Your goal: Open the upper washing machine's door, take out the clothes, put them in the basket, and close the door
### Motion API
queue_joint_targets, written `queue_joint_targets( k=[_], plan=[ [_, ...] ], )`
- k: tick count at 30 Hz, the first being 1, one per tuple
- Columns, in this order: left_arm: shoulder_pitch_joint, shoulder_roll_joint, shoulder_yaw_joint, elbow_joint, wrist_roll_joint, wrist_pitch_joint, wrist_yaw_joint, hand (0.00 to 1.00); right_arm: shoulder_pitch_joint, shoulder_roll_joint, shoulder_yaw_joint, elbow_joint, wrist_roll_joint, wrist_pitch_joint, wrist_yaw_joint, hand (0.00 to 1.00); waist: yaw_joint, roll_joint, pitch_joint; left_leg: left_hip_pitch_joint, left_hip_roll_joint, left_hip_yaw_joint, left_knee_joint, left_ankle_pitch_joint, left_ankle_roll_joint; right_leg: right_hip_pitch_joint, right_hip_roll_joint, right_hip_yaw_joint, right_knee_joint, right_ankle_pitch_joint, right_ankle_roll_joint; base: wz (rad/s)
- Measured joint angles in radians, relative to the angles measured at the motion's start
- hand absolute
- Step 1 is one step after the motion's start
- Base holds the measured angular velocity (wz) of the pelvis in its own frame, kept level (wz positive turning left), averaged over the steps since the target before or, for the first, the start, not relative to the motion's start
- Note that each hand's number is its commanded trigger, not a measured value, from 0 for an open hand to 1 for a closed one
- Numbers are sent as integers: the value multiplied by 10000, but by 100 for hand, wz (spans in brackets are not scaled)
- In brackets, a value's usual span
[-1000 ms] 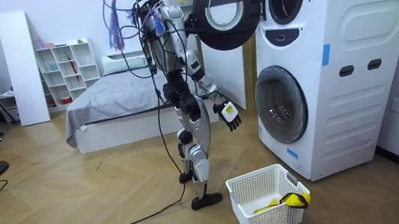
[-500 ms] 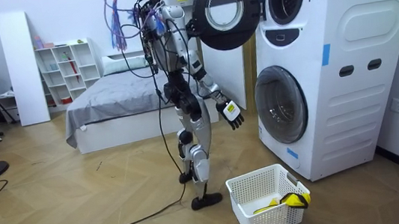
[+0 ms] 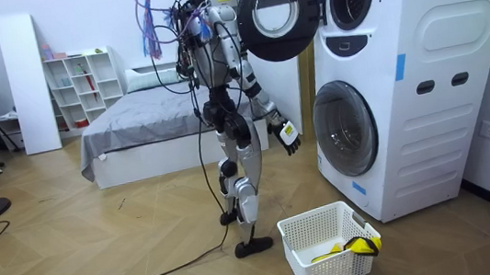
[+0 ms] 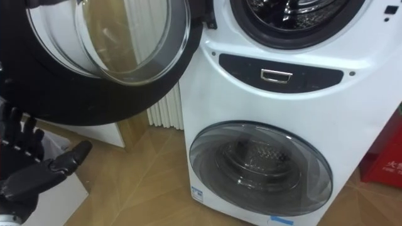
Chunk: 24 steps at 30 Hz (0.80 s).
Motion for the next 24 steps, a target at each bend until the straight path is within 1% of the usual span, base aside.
queue_joint_targets(
  k=[3,6,9,11,14,24],
  plan=[
    [48,129,0,-2,-463,67,-195,0,26,-1,-3,4,-52,10,73,0,-8,-13,18,-1,-20,-19,-2,-11,5,-5,-17,1,0,-62,23,0],
    [48,227,-1,-2,-557,125,-218,0,15,-12,-3,-44,-280,14,126,0,-8,-12,21,-13,-26,-44,-1,-10,5,-18,-18,19,3,-63,22,0],
    [47,230,-11,-10,-696,215,-264,0,-5,-42,112,-37,-359,10,154,0,-8,2,23,-14,-29,-52,4,-11,5,-19,-18,27,5,-60,16,0],
    [47,231,-27,-10,-805,228,-264,0,-1,-68,271,-17,-372,10,173,0,-13,10,28,-14,-27,-50,4,-11,5,-22,-17,25,9,-57,11,0],
    [47,232,-29,-10,-832,247,-264,0,4,-64,276,15,-529,10,181,0,-13,35,41,-28,-21,-35,9,-11,5,-45,-17,22,11,-55,9,0],
    [47,233,-34,-20,-817,293,-264,0,5,-111,256,2,-795,-11,279,0,-29,51,22,-83,-4,-27,47,-11,4,-83,-5,26,9,-42,-11,0]
  ],
)
